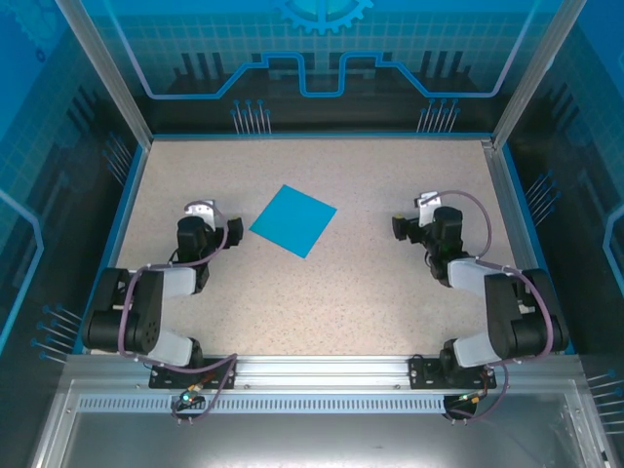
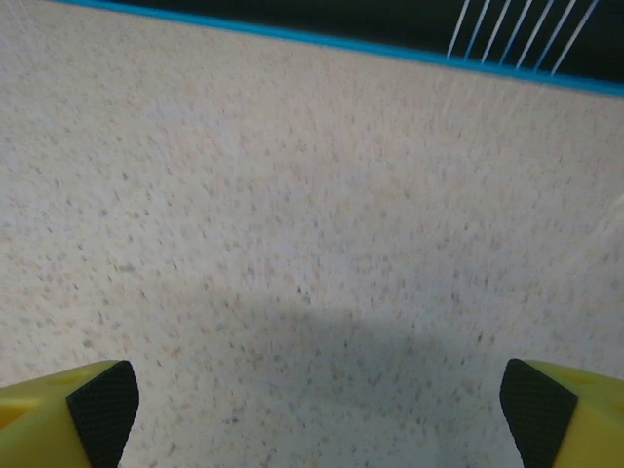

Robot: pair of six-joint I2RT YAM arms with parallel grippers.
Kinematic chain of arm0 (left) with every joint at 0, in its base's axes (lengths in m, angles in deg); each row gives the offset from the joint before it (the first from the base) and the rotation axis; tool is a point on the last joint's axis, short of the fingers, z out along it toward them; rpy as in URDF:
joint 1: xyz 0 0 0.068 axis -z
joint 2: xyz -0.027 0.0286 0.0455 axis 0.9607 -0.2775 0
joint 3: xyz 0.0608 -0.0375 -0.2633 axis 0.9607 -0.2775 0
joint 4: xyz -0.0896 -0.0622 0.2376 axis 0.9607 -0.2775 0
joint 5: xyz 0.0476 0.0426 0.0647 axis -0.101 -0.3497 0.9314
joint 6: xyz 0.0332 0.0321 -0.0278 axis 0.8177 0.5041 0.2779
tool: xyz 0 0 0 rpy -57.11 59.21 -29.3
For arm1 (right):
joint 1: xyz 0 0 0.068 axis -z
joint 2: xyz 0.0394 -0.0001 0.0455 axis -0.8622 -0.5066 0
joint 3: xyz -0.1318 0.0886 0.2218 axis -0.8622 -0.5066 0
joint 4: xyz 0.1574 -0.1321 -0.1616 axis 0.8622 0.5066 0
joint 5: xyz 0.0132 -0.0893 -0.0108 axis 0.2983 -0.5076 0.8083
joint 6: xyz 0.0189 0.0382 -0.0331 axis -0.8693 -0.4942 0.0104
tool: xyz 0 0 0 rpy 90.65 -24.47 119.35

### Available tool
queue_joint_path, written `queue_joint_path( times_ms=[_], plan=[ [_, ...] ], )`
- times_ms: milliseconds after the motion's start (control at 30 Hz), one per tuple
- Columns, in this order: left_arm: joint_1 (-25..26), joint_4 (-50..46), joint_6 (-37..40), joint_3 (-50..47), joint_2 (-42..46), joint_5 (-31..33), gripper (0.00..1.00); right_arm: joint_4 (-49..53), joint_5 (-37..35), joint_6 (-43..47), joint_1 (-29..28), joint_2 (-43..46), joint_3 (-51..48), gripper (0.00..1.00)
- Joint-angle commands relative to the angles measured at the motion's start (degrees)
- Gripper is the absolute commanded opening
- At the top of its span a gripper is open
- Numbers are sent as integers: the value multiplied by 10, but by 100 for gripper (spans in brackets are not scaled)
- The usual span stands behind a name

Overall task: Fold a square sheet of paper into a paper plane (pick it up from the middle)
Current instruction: Move the square sheet of paper to the center of the table.

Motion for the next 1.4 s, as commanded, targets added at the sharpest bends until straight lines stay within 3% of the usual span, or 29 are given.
queue_joint_path(
  times_ms=[0, 133, 267, 433, 633, 867, 1200, 1367],
  plan=[
    [4, -126, -41, 48, 66, 27, 98, 105, -45, 15, -42, 61, 43, 99],
    [5, -192, -115, 58, 133, 32, 98, 259, -85, -68, -85, 93, 119, 99],
    [6, -309, -199, 112, 182, 37, 98, 417, -103, -161, -132, 60, 232, 99],
    [6, -480, -235, 227, 174, 17, 99, 505, -111, -213, -212, -42, 350, 99],
    [6, -577, -234, 302, 154, -32, 98, 570, -123, -241, -276, -222, 512, 99],
    [6, -628, -215, 328, 146, -53, 99, 664, -154, -266, -306, -410, 695, 99],
    [6, -629, -204, 339, 131, -59, 98, 755, -231, -255, -325, -538, 815, 100],
    [6, -631, -204, 343, 121, -61, 98, 786, -238, -260, -327, -557, 821, 99]
  ],
)
